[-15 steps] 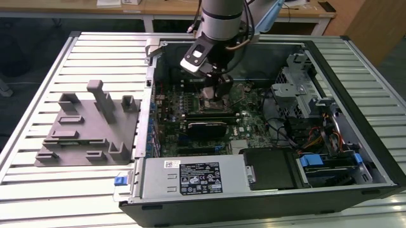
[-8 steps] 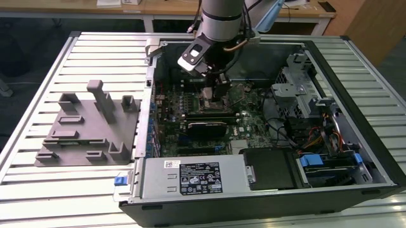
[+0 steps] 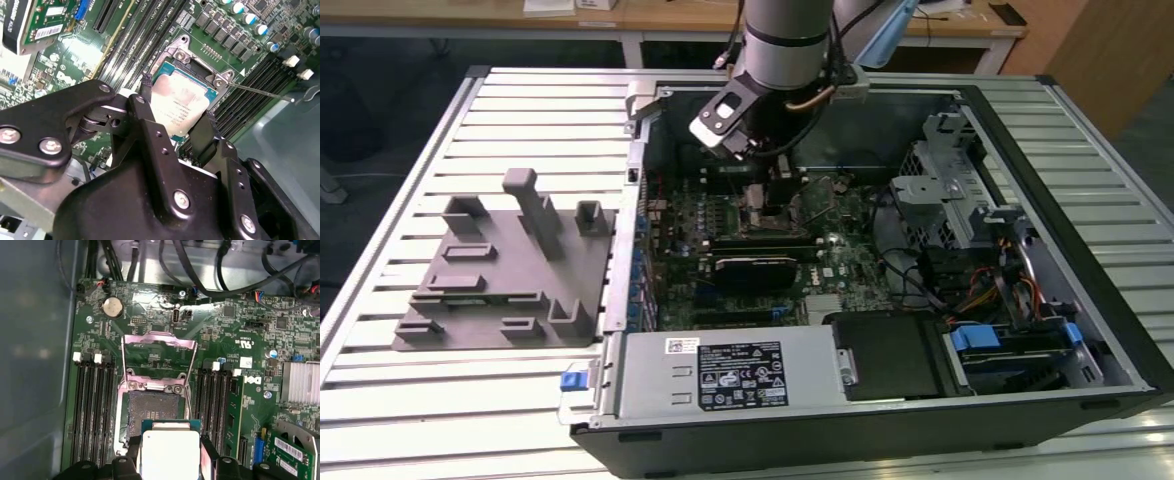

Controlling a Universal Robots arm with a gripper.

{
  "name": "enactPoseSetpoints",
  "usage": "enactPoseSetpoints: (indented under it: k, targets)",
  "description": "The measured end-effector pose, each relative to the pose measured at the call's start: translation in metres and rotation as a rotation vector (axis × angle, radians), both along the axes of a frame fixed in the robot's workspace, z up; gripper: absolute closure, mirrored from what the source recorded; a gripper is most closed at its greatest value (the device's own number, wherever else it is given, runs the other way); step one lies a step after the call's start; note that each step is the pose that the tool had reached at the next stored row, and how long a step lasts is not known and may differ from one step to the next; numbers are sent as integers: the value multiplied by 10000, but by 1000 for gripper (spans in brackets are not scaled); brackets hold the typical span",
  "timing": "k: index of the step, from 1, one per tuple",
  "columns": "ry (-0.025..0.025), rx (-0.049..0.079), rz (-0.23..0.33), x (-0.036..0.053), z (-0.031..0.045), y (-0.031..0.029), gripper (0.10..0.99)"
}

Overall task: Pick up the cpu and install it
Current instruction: 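Place the cpu into insertion slot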

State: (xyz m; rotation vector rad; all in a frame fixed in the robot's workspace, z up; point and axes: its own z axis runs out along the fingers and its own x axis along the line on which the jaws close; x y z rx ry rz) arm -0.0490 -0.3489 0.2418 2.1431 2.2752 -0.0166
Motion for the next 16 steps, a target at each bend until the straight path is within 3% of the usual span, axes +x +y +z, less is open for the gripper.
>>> enactPoseSetpoints:
  k: [8,16]
  targets:
    - [-2,9,-78,10,-6,0,541]
    - [-1,8,-139,113,-47,0,541]
